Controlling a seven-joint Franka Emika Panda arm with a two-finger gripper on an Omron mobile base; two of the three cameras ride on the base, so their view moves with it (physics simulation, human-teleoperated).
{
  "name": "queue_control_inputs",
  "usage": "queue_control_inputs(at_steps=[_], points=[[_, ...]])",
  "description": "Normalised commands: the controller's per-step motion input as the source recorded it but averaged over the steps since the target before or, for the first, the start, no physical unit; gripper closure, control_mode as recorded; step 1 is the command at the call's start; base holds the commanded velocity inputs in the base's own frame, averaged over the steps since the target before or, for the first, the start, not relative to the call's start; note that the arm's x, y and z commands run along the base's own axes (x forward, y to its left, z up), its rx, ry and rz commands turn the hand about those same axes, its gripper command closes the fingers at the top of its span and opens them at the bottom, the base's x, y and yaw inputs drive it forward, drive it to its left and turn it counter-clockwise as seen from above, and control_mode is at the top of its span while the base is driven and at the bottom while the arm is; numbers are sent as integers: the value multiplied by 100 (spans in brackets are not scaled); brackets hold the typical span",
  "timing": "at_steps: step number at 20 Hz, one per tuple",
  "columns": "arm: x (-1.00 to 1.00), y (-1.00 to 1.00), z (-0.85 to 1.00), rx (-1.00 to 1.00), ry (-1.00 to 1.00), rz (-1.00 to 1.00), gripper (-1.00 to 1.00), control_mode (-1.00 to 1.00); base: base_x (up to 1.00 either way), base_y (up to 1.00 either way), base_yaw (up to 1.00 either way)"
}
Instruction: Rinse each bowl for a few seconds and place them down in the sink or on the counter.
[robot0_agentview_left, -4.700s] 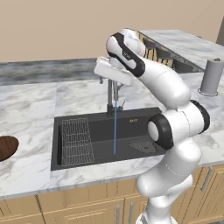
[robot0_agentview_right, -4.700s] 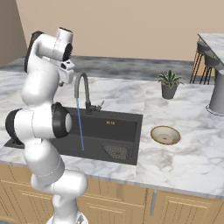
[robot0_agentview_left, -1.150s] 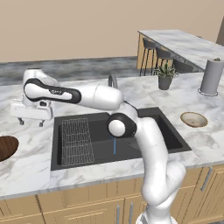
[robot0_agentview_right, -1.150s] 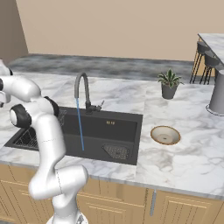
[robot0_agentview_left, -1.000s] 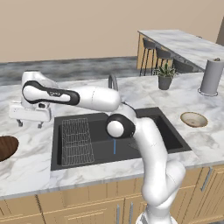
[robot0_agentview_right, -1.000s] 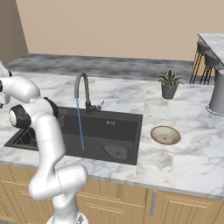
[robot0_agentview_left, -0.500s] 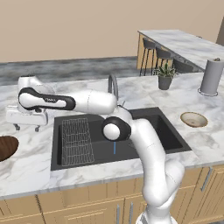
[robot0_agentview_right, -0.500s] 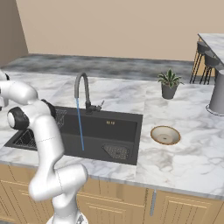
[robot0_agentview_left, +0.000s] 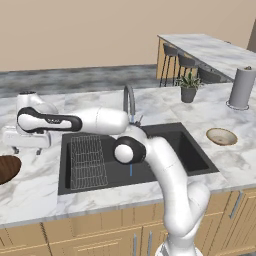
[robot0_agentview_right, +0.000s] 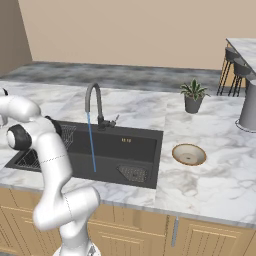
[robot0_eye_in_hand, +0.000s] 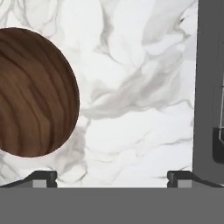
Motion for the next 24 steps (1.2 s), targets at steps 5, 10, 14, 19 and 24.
queue_control_inputs(at_steps=[5, 10, 14, 19, 24], points=[[0, 28, -21, 0, -3, -8, -100, -100, 0, 0, 0], [9, 17, -26, 0, -5, -9, -100, -100, 0, 0, 0], [10, 7, -30, 0, -5, -8, -100, -100, 0, 0, 0], [4, 0, -26, 0, -7, -5, -100, -100, 0, 0, 0], [6, 1, -19, 2, -6, -2, -100, -100, 0, 0, 0]])
